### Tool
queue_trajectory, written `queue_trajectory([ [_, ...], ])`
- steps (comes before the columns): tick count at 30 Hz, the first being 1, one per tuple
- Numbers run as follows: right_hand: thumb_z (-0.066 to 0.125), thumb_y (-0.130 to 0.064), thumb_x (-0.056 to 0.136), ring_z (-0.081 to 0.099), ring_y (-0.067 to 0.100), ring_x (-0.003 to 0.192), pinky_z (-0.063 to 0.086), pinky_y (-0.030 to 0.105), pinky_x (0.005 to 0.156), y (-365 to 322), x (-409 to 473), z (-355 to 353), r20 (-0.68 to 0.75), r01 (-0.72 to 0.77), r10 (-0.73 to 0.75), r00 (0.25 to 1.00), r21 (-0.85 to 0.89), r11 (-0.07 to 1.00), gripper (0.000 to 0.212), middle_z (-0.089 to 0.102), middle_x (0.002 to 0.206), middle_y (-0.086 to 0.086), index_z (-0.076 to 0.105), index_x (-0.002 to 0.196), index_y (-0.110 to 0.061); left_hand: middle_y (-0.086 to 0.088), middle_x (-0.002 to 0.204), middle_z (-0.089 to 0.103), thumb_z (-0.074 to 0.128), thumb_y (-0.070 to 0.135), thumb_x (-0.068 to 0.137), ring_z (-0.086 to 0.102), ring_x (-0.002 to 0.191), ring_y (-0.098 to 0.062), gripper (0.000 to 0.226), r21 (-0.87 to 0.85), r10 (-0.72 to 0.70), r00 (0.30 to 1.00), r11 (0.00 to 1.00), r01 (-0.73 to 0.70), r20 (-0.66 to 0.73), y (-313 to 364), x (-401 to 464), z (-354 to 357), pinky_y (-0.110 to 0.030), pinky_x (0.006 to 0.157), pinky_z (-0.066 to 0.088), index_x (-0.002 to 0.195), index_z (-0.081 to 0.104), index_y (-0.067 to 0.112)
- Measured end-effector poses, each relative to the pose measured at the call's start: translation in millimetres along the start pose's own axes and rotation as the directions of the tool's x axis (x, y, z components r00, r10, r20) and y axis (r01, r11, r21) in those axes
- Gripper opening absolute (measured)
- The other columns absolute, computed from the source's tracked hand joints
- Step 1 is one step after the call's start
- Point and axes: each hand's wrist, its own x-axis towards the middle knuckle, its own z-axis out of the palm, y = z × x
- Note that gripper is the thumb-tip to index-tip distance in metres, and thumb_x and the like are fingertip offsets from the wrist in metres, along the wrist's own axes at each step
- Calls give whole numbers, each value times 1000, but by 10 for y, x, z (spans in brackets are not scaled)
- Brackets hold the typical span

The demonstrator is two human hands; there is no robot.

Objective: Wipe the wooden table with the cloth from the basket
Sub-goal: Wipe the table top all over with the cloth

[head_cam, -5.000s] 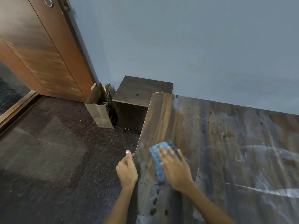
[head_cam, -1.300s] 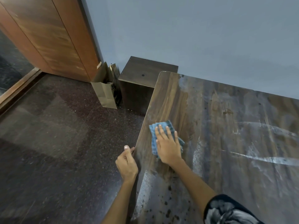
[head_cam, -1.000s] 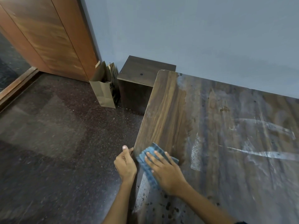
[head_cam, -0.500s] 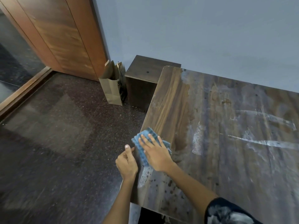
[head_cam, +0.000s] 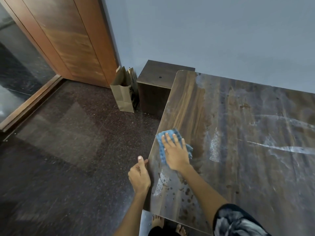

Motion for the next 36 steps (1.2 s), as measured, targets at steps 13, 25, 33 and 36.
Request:
queue_trajectory([
  [13, 0, -37, 93, 4, 16, 145, 2, 42, 115, 456, -403, 56, 52, -139, 140, 989, -18, 990, 57, 6, 157, -9, 3, 149, -27, -5, 95, 71, 27, 42, 99, 65, 92, -13, 59, -135, -166, 968, 972, 193, 188, -140, 84, -154, -31, 92, 47, 91, 72, 6],
  [25, 36, -34, 82, 39, 13, 132, 21, 42, 105, -244, -1144, 462, 39, 217, -215, 976, -68, 974, 59, 41, 145, -9, 38, 140, -27, -4, 92, 73, 25, 53, 95, 65, 93, -17, 60, -129, -208, 951, 962, 242, 230, -217, 99, -182, -39, 96, 45, 75, 72, 23],
  [33, 2, -33, 93, 19, 24, 143, 6, 47, 115, 155, -703, 244, -36, -190, 190, 981, -21, 981, 58, 16, 155, -6, 17, 148, -23, -5, 98, 71, 26, 46, 98, 64, 97, -16, 62, -172, -242, 948, 945, 279, 207, -201, -15, -256, -36, 100, 42, 88, 73, 7],
  [36, 2, -33, 89, 1, 21, 144, -1, 49, 114, -288, -673, 279, -22, -65, 66, 998, 35, 997, 62, 2, 155, -7, 11, 149, -24, -9, 98, 71, 25, 47, 98, 64, 96, -20, 65, -199, -279, 937, 926, 320, 211, -173, -49, -272, -34, 97, 44, 87, 73, 5],
])
